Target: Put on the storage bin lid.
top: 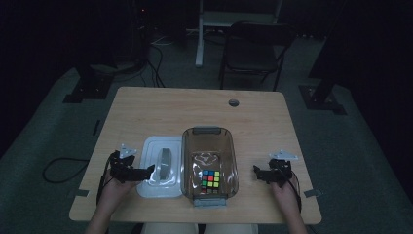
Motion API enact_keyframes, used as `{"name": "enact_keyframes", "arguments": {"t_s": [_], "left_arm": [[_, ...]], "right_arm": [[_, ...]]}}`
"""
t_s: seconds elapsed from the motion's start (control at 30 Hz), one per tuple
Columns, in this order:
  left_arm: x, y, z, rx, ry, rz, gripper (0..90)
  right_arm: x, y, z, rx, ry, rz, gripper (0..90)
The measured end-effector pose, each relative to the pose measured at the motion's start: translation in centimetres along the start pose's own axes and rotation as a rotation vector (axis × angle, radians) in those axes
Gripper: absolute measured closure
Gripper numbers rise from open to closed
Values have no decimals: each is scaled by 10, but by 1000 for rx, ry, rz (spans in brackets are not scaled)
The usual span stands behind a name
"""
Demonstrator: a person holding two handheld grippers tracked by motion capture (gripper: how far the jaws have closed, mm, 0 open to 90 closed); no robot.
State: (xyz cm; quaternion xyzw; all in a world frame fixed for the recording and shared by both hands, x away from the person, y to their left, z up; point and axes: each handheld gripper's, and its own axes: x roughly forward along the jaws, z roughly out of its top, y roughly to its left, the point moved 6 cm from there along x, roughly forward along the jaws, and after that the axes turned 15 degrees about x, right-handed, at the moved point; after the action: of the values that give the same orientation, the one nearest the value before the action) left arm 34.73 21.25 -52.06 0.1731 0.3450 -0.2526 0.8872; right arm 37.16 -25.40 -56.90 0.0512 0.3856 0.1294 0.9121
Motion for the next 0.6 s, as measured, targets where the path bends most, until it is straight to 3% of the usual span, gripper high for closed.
{"name": "enact_keyframes", "arguments": {"t_s": [0.2, 0.4, 0.53, 0.6], "left_arm": [[8, -13, 6, 42, 1, -13, 8], [11, -24, 14, 41, -26, -32, 8], [17, -31, 16, 71, -21, -44, 8], [19, -34, 19, 66, -25, -50, 8]], "right_arm": [[0, 0, 0, 2, 0, -1, 123], [0, 0, 0, 2, -1, -2, 123], [0, 0, 0, 2, -1, -2, 123], [0, 0, 0, 2, -1, -2, 122]]}}
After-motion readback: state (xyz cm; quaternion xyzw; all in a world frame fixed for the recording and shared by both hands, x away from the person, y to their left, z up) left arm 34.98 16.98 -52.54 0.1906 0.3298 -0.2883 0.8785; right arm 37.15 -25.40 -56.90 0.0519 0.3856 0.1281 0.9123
